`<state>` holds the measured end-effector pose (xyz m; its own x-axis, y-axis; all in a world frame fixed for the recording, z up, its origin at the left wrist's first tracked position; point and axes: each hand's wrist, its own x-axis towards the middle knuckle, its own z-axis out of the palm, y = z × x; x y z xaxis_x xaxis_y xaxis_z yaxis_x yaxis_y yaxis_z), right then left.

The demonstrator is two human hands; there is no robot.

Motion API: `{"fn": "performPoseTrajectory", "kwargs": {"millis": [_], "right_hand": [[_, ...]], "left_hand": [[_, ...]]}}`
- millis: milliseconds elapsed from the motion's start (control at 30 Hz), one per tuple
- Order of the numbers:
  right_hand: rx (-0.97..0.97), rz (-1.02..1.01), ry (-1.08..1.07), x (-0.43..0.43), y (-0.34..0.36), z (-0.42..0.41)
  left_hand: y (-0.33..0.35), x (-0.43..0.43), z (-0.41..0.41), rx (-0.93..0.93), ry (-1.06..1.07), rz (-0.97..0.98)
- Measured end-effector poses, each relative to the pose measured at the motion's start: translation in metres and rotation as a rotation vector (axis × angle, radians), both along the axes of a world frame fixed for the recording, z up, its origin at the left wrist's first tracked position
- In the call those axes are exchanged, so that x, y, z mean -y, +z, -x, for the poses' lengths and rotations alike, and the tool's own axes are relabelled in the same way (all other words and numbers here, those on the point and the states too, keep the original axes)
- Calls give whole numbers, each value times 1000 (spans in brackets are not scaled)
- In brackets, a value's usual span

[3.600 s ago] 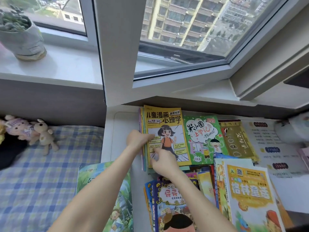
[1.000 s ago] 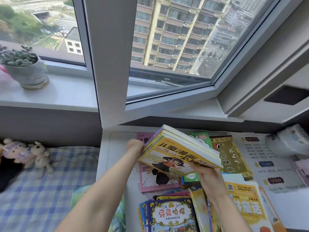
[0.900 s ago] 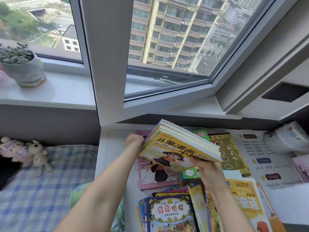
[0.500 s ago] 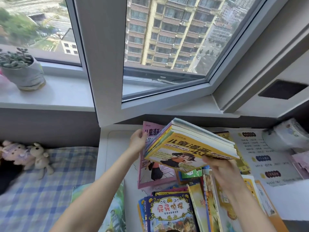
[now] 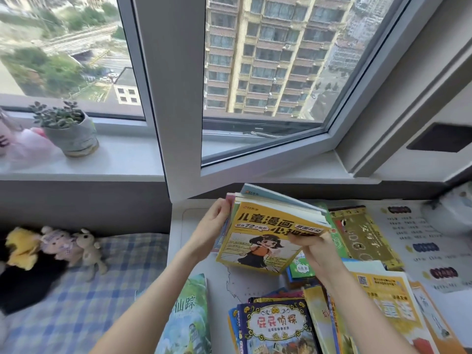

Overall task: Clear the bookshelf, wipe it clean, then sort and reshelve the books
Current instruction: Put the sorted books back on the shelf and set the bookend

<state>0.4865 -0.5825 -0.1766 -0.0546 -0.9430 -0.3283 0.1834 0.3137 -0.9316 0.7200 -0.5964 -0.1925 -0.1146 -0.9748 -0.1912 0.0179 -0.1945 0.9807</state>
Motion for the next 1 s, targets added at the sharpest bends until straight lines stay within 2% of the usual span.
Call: {"fn": "performPoseTrajectory", "kwargs": {"millis": [133, 300, 400, 467, 567, 700, 767, 867, 1000], "right_hand": [[13, -4, 29, -1, -16, -12], [-344, -59, 59, 12, -14, -10], [-339, -66, 76, 20, -14, -7], [-313, -53, 115, 26, -14, -6], [-369, -18, 196, 29, -11, -7], [-445, -24, 276, 22, -5, -8], [-399, -51, 226, 13, -7, -14], [-219, -104, 53, -5, -17, -28], [-182, -7, -16, -12, 3, -33]], "left_hand": [[-12, -1, -9, -7, -134, 21], [-4, 1, -11, 58, -372, -24], [-4, 3, -10, 37, -455, -27], [-9, 3, -9, 89, -387, 8], [-20, 2, -8, 124, -112, 13], [-33, -3, -6, 195, -97, 6], [-44, -8, -5, 222, -75, -10], [-55, -18, 0, 244, -11, -19], [-5, -11, 4, 281, 25, 66]]}}
